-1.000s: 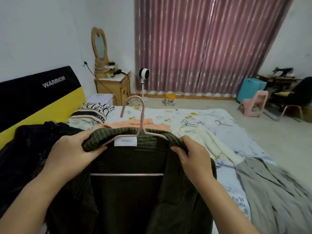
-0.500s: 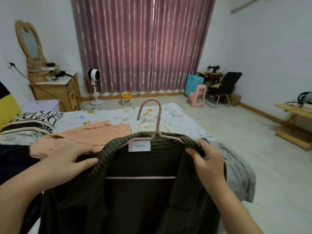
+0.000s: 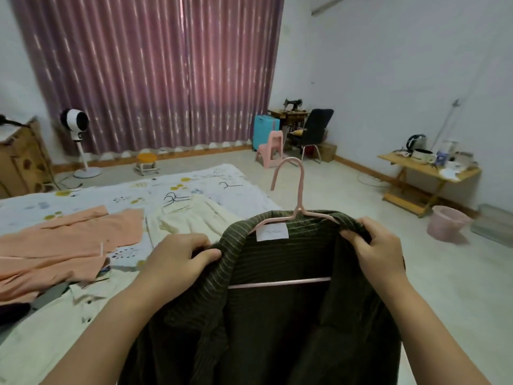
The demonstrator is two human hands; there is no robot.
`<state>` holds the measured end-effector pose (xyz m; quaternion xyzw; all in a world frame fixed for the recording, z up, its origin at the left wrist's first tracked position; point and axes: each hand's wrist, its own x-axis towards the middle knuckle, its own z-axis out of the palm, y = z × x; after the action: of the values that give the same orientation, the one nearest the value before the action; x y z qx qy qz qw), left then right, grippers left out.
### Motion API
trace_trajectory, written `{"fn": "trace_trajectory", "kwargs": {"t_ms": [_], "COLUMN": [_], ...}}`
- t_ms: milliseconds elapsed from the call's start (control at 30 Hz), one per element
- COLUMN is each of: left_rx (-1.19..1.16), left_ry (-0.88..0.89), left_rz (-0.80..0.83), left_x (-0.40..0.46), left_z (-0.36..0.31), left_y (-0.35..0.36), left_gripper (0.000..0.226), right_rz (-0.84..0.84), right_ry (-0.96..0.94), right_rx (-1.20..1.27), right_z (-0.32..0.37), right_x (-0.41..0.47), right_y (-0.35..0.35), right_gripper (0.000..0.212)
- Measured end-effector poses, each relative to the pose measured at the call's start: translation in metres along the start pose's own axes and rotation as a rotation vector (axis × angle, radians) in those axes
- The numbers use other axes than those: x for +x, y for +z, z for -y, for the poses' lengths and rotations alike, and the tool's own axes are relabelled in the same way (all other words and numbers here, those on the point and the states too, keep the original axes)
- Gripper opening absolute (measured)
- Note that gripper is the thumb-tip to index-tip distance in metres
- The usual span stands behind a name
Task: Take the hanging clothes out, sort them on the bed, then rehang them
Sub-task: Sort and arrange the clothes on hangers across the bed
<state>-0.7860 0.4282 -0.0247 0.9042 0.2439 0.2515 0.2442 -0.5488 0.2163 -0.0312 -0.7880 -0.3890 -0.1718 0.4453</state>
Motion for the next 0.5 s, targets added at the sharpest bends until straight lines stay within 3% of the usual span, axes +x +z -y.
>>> {"fn": "trace_trajectory", "kwargs": {"t_ms": [267,500], "left_rx": [-0.069,-0.123], "left_ry": [-0.016,-0.104], "left_rz": [0.06,0.121], "left_x": [0.065,0.113], "left_z": [-0.093,-0.131], "left_y": [0.129,0.203], "left_gripper": [0.032,0.032], "right_rz": [-0.022,0.005], "right_ry": [0.119,0.183], "right_rx": [-0.055,-0.12], "right_z": [-0.132,-0.203], "right_x": [0.04,0.085], "right_y": [-0.074,-0.091], "right_gripper": [0.001,0.005]}}
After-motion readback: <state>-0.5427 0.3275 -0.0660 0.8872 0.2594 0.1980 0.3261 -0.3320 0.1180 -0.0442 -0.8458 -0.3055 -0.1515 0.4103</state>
